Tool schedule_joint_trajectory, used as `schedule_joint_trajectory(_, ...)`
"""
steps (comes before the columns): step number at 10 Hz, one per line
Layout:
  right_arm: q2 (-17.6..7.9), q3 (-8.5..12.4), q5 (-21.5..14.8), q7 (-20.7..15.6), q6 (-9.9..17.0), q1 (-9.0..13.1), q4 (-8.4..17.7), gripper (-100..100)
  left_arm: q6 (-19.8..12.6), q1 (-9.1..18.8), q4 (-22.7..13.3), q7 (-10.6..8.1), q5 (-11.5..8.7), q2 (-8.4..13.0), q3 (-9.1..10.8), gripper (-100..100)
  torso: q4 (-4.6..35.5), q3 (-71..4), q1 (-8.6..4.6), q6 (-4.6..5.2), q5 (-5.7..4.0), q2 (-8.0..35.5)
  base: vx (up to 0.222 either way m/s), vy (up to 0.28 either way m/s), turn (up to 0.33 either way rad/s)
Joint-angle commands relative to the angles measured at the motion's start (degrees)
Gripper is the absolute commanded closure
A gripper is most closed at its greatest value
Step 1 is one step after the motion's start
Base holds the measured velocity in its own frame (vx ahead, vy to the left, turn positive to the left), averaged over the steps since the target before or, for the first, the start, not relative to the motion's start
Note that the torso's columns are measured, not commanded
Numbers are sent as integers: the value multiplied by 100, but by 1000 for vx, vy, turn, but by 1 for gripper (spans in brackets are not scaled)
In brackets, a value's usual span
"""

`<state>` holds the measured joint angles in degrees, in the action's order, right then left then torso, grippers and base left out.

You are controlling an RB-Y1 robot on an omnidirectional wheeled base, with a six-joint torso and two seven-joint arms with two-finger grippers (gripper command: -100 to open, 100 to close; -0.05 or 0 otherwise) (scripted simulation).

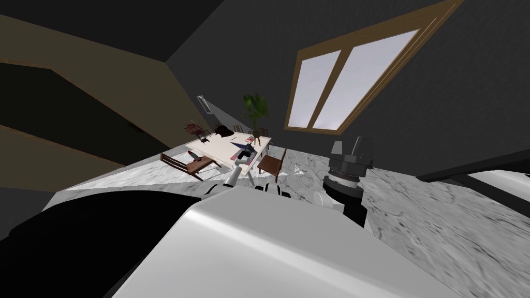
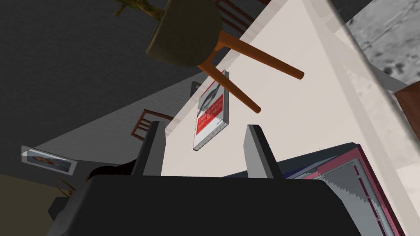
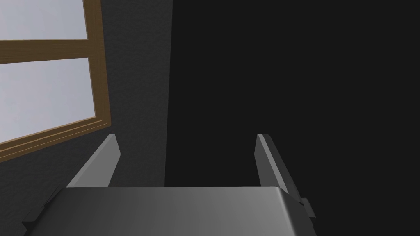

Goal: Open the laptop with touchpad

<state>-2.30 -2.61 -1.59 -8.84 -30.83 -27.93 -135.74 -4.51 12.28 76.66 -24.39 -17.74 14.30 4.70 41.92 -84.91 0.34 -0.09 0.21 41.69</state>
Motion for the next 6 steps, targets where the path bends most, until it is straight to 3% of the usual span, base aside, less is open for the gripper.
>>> schedule_joint_trajectory(1,0,0,0,0,0,0,0,0,483,-77,-224,59,50,-187,-15,100,-14,-3,10,8,9,-8,-7,57,-34)
schedule_joint_trajectory(2,0,0,0,0,0,0,0,0,688,-121,-426,117,95,-369,-44,100,-12,-8,15,3,9,-13,-25,81,-27)
schedule_joint_trajectory(4,0,0,0,0,0,0,0,0,1030,-121,-426,117,95,-369,-44,100,-22,-10,12,6,13,-17,-24,46,-27)
schedule_joint_trajectory(5,0,0,0,0,0,0,0,0,1245,-166,-628,175,140,-551,-73,100,-7,-10,2,-3,0,-15,-10,58,-11)
schedule_joint_trajectory(6,0,0,0,0,0,0,0,0,1442,-166,-628,175,140,-551,-73,100,-18,-12,14,10,8,-23,-19,57,-32)
